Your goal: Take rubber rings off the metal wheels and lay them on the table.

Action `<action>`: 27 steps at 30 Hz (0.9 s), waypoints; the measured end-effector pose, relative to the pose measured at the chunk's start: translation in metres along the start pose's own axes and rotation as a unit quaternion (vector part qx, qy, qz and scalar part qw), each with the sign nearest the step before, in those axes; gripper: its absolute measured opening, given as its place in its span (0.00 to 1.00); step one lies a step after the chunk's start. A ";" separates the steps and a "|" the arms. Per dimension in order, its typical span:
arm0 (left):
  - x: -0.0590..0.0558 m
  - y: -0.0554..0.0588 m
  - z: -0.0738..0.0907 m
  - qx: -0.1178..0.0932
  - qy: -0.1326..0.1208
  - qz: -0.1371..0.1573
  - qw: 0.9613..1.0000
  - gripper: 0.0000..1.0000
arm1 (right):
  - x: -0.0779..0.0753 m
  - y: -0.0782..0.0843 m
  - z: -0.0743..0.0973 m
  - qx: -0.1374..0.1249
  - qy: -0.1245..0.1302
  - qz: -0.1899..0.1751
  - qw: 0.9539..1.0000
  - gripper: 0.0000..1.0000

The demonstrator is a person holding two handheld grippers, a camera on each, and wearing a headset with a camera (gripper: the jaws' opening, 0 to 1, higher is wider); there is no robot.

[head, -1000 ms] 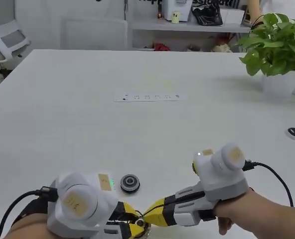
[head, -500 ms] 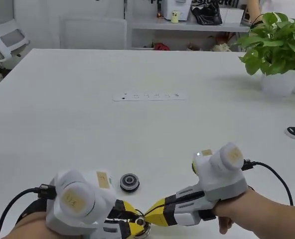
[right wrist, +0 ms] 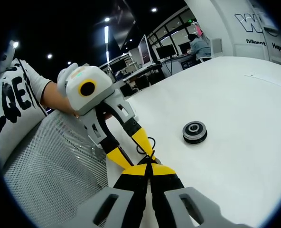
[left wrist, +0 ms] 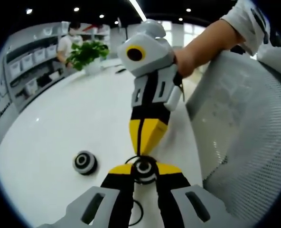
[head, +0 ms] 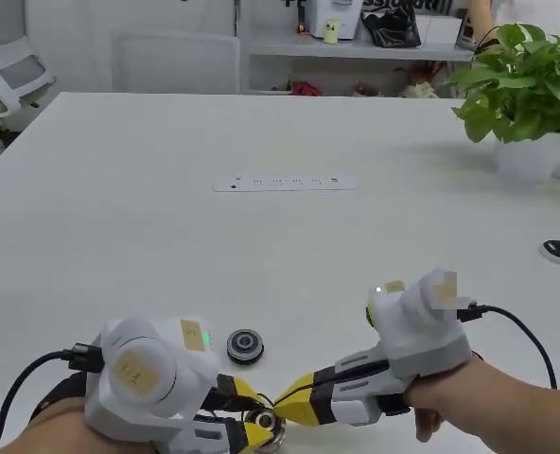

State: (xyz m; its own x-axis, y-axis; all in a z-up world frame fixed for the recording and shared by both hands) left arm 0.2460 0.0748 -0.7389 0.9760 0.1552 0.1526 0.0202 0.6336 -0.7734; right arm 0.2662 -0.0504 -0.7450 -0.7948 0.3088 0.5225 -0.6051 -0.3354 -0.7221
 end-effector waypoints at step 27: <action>0.000 -0.010 0.028 -0.023 -0.011 -0.012 1.000 0.35 | 0.007 -0.021 0.005 -0.040 -0.007 -0.006 0.999 0.00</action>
State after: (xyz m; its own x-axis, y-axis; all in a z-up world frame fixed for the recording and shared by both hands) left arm 0.2395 0.0896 -0.7144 0.9701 0.1578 0.1842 0.0533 0.6022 -0.7966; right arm 0.2731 -0.0458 -0.7239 -0.7886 0.3004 0.5366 -0.6089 -0.2591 -0.7498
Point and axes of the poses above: the centre of the closed fingertips' face, and the gripper's own axes: z roughly backward along the fingers, x roughly to its left, y roughly out of its underside, the point moved 8 cm from there along z, roughly backward along the fingers, and after that the axes turned 9 degrees about -z, right-handed, at the moved point
